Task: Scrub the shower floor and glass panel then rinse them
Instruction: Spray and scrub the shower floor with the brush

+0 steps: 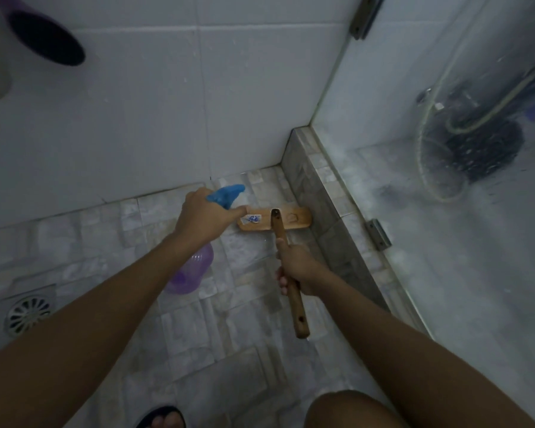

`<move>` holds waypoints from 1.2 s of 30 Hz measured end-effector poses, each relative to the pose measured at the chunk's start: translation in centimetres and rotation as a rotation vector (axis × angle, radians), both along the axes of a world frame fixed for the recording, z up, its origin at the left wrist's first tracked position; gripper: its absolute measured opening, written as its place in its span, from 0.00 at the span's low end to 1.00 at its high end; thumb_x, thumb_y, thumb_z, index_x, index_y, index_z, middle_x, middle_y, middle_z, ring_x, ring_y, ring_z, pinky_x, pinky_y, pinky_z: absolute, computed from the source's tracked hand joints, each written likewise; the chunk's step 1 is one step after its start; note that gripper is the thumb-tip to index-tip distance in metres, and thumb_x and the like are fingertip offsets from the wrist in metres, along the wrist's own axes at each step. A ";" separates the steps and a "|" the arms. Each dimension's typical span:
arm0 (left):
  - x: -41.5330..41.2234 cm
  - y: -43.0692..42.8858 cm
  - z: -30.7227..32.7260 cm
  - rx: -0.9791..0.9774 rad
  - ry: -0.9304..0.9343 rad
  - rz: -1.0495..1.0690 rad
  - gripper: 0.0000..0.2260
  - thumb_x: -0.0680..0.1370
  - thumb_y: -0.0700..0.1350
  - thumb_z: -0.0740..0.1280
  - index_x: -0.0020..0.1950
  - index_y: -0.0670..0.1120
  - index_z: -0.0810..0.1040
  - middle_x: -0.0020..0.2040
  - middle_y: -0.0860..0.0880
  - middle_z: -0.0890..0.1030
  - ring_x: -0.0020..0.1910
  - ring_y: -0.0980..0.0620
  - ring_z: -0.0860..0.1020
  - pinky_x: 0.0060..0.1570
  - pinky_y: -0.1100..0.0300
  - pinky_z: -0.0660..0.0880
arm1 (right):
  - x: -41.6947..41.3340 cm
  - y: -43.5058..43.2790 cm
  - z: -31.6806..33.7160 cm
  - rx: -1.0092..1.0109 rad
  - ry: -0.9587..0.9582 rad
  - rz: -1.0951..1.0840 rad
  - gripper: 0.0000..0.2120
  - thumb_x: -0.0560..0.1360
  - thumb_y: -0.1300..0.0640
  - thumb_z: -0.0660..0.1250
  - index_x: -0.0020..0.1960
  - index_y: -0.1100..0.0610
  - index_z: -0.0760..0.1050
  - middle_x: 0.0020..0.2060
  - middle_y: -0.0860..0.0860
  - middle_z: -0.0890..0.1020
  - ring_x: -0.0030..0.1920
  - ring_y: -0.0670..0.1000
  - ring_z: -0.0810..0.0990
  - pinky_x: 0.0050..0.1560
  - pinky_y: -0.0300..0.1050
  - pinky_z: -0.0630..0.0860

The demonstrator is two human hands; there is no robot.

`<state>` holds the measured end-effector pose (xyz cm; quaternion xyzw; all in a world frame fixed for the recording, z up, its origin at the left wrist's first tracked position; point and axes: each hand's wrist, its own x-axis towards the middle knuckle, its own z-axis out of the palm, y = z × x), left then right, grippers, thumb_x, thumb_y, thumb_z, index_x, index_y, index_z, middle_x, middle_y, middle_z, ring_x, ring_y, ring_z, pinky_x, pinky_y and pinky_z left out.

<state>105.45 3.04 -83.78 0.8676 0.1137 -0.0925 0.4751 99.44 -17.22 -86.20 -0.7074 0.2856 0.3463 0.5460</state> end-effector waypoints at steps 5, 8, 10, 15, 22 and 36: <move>-0.3 -0.2 0.7 0.070 -0.026 -0.016 0.30 0.61 0.69 0.75 0.52 0.49 0.84 0.39 0.45 0.79 0.37 0.46 0.80 0.38 0.55 0.76 | -0.5 1.4 0.2 0.180 0.050 -0.189 0.16 0.86 0.44 0.50 0.62 0.56 0.62 0.24 0.55 0.76 0.20 0.50 0.74 0.24 0.42 0.76; 0.1 0.2 1.2 0.091 -0.059 -0.117 0.24 0.66 0.65 0.77 0.58 0.57 0.83 0.38 0.43 0.78 0.35 0.47 0.78 0.40 0.51 0.77 | -0.7 2.1 0.2 0.227 0.076 -0.256 0.17 0.86 0.43 0.49 0.62 0.55 0.62 0.25 0.56 0.75 0.22 0.51 0.74 0.26 0.44 0.78; -0.1 0.6 1.2 0.128 -0.009 -0.089 0.28 0.61 0.70 0.75 0.50 0.51 0.83 0.39 0.44 0.80 0.37 0.47 0.79 0.39 0.53 0.78 | -0.7 2.3 0.0 0.223 0.080 -0.259 0.18 0.85 0.41 0.48 0.64 0.54 0.61 0.26 0.56 0.75 0.23 0.52 0.74 0.27 0.44 0.78; -0.9 0.1 1.7 0.139 0.080 -0.087 0.23 0.62 0.67 0.75 0.41 0.51 0.76 0.49 0.41 0.82 0.48 0.42 0.81 0.48 0.48 0.80 | -1.4 2.1 -0.8 0.141 0.031 -0.205 0.18 0.85 0.40 0.48 0.59 0.54 0.66 0.31 0.57 0.76 0.24 0.52 0.76 0.24 0.42 0.74; -0.9 -0.2 1.3 0.097 0.046 -0.012 0.25 0.66 0.59 0.79 0.49 0.41 0.79 0.45 0.44 0.83 0.44 0.45 0.82 0.47 0.50 0.81 | -3.1 1.4 -1.6 -0.049 -0.144 -0.138 0.19 0.86 0.45 0.52 0.44 0.57 0.69 0.25 0.52 0.72 0.23 0.50 0.70 0.22 0.42 0.70; -1.7 1.5 1.8 -0.028 -0.037 0.109 0.21 0.68 0.53 0.80 0.39 0.35 0.79 0.35 0.41 0.81 0.31 0.49 0.77 0.35 0.52 0.76 | 11.4 2.3 1.7 -0.422 -0.215 0.425 0.21 0.87 0.50 0.49 0.43 0.61 0.70 0.36 0.59 0.74 0.28 0.55 0.73 0.26 0.47 0.73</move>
